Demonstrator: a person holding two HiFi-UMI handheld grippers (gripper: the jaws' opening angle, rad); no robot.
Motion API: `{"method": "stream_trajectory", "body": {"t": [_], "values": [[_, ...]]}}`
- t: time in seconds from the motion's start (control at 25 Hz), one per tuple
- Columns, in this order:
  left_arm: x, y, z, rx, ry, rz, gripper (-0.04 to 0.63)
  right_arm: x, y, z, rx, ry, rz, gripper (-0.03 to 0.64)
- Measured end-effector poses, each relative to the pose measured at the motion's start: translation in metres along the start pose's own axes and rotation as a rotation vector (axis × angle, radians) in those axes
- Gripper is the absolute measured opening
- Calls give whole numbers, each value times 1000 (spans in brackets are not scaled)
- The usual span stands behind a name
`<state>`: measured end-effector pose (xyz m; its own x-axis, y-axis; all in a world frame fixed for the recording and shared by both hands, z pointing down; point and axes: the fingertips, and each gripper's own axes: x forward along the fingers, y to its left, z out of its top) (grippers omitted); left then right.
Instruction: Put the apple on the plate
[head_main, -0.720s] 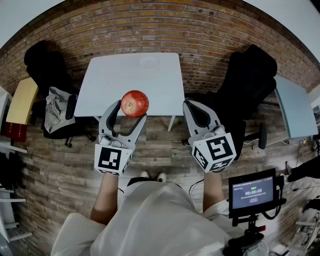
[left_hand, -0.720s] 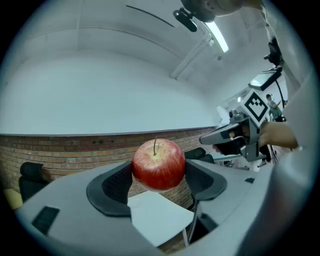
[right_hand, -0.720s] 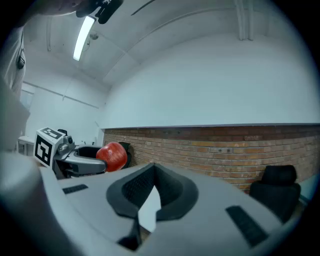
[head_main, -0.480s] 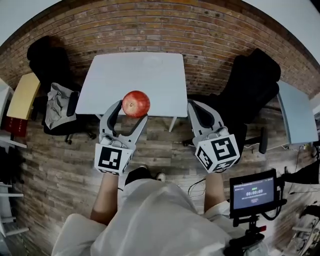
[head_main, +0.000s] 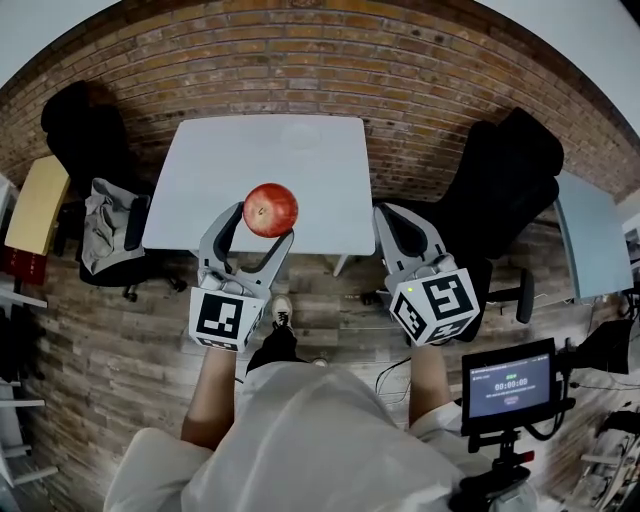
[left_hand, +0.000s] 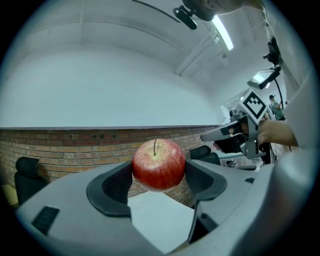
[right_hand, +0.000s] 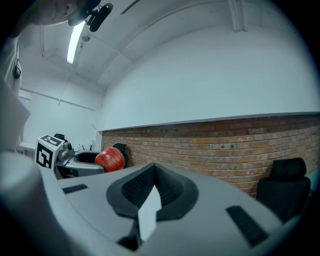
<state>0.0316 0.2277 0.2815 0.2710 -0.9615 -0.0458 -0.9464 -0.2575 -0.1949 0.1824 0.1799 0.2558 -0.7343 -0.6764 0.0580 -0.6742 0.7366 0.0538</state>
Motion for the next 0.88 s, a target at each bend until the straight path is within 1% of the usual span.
{"method": "stream_trajectory", "body": {"t": [0.4,0.56,0.88], "values": [[82,48,-18,-16,-15,-53,339,87,-35,4,-3,11,-7,3],[110,69,-26,-27,-11,-71,339,119,-46,-1,6,33,-13,3],[161,118,-39,-45,-6,-110,339,185,-64,-3,22,64,-49,3]]}}
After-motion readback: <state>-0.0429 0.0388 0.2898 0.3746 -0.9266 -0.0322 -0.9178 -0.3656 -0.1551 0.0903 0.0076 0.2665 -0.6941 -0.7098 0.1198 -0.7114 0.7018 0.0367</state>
